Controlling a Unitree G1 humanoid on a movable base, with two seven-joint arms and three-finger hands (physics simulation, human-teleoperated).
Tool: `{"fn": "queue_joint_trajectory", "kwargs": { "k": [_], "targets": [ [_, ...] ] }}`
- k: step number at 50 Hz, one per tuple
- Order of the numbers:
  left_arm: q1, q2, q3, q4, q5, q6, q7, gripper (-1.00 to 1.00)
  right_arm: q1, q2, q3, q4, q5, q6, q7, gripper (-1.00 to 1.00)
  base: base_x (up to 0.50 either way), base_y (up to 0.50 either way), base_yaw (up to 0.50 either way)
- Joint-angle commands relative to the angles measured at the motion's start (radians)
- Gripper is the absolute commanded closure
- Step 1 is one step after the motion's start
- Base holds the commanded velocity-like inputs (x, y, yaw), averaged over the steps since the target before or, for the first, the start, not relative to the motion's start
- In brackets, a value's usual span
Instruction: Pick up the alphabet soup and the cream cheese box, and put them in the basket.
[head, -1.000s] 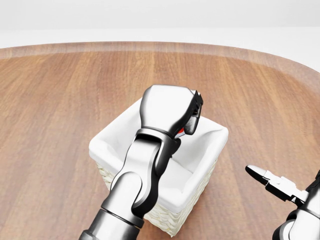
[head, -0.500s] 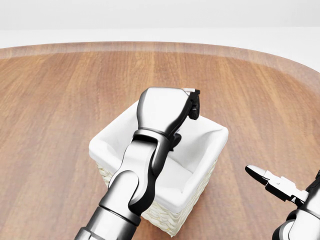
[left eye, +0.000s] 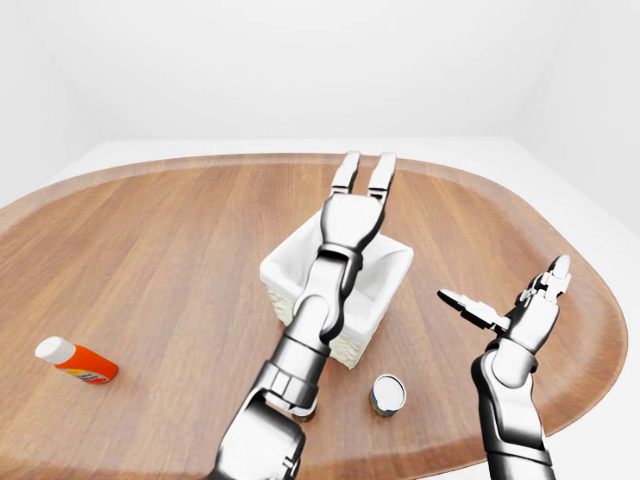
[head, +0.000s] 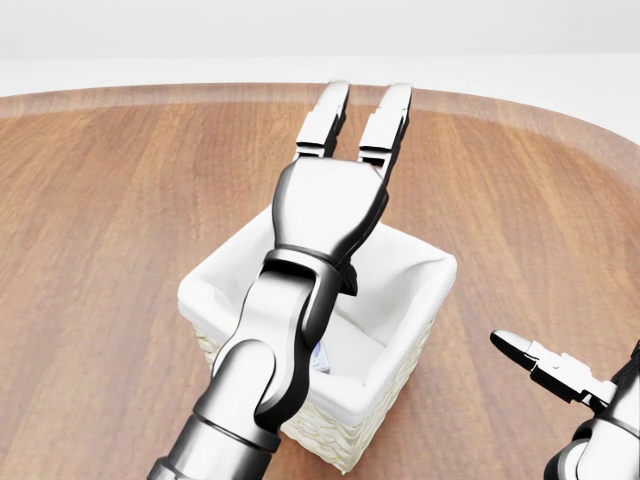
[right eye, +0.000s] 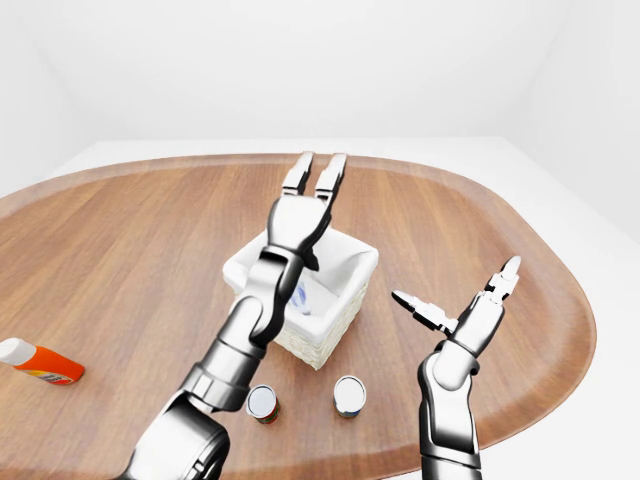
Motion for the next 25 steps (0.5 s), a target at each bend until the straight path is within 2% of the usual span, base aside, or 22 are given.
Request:
{"fn": "queue_joint_trajectory", "kwargs": {
  "k": [1, 7, 11, 16, 25],
  "targets": [
    [0.012, -0.011, -0.005, -0.131, 0.071, 0.0, -0.087, -1.0, -0.001, -0.001, 0.001, 0.002, -0.001, 0.001, -0.002, -1.0, 0.0, 0.0, 0.0],
    [0.024, -0.023, -0.009, -0.212, 0.121, 0.0, -0.136, -1.0, -0.002, -0.001, 0.0, 0.005, 0.001, -0.002, -0.001, -1.0, 0.0, 0.0, 0.0],
    [0.043, -0.031, -0.013, -0.319, 0.17, 0.0, -0.201, -1.0, -0.001, -0.001, 0.001, 0.002, 0.0, 0.0, 0.0, -1.0, 0.0, 0.0, 0.0],
    [0.078, -0.033, -0.015, -0.417, 0.214, 0.0, -0.248, -1.0, 0.003, 0.001, 0.001, -0.006, 0.0, 0.004, 0.0, -1.0, 0.0, 0.0, 0.0],
    [0.104, -0.003, 0.011, -0.457, 0.2, 0.0, -0.248, -1.0, 0.001, 0.001, -0.001, -0.004, -0.001, 0.004, -0.001, -1.0, 0.0, 0.0, 0.0]
  ]
}}
